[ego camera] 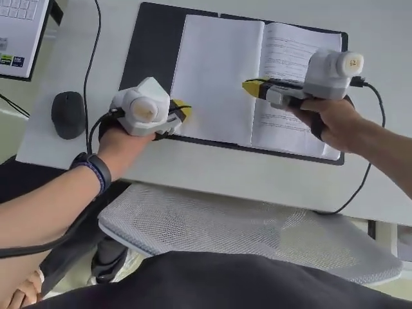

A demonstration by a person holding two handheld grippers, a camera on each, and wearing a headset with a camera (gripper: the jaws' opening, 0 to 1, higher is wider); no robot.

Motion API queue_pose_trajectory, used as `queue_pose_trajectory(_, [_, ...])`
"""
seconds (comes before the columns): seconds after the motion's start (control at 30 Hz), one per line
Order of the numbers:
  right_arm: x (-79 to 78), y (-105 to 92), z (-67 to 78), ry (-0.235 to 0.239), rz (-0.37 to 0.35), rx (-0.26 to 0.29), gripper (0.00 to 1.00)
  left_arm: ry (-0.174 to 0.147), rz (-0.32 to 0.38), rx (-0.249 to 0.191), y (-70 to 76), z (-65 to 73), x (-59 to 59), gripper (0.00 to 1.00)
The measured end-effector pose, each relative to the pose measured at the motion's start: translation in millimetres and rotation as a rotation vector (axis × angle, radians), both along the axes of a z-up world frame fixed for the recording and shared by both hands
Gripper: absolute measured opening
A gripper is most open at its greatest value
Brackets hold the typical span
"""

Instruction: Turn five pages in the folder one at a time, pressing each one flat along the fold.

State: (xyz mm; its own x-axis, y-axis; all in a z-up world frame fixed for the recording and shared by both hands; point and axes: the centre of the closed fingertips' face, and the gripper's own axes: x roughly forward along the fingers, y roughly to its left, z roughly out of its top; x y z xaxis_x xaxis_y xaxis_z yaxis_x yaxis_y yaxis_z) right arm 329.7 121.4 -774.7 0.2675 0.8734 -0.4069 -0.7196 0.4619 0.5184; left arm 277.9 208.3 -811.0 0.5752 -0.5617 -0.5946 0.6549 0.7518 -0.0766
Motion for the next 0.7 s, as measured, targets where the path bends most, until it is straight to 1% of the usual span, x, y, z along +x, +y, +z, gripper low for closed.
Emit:
queue_pose_trajectory(0.07, [6.1, 0.5, -7.3, 0.005, 0.009, -0.007, 0.00, 0.000, -0.001, -0.002, 1.1, -1.8, 0.9, 0.00])
queue_pose_trajectory(0.13, [12.2, 1.0, -10.7, -0.006, 0.016, -0.004, 0.00, 0.000, -0.001, -0.007, 2.2, -3.2, 1.5, 0.00])
queue_pose_trajectory(0.17, [15.7, 0.6, -11.0, -0.007, 0.011, 0.003, 0.00, 0.000, -0.002, -0.007, 2.3, -3.3, 1.4, 0.00])
queue_pose_trajectory(0.23, [28.9, -1.0, -10.4, -0.008, -0.028, 0.032, 0.00, 0.001, -0.003, -0.008, 1.8, -2.7, 1.5, 0.00])
queue_pose_trajectory(0.3, [33.4, -2.5, -12.9, -0.006, -0.031, 0.039, 0.00, 0.003, -0.004, -0.009, 2.4, -3.7, 1.8, 0.00])
queue_pose_trajectory(0.37, [36.7, -3.7, -19.7, 0.006, -0.032, 0.036, 0.00, 0.004, -0.003, -0.012, 2.6, -4.4, 1.9, 0.00])
queue_pose_trajectory(0.4, [39.1, -3.0, -13.6, 0.021, -0.046, 0.083, 0.00, 0.004, -0.003, -0.012, 1.7, -3.6, 1.6, 0.00])
queue_pose_trajectory(0.43, [53.4, -13.0, -26.3, 0.022, -0.035, 0.085, 0.00, 0.003, -0.005, -0.011, 1.7, -3.6, 1.4, 0.00])
queue_pose_trajectory(0.47, [58.6, -16.2, -29.0, 0.014, -0.035, 0.083, 0.00, 0.003, -0.003, -0.012, 2.0, -4.2, 1.9, 0.00])
queue_pose_trajectory(0.53, [60.3, -16.2, -28.8, 0.014, -0.038, 0.098, 0.00, 0.003, 0.000, -0.015, 2.1, -4.4, 1.9, 0.00])
queue_pose_trajectory(0.57, [63.9, -14.7, -28.5, 0.031, -0.061, 0.129, 0.00, 0.003, 0.002, -0.018, 2.3, -4.6, 2.0, 0.00])
queue_pose_trajectory(0.7, [74.9, -13.8, -28.8, 0.035, -0.085, 0.152, 0.00, 0.001, 0.001, -0.022, 2.7, -5.3, 2.5, 0.00])
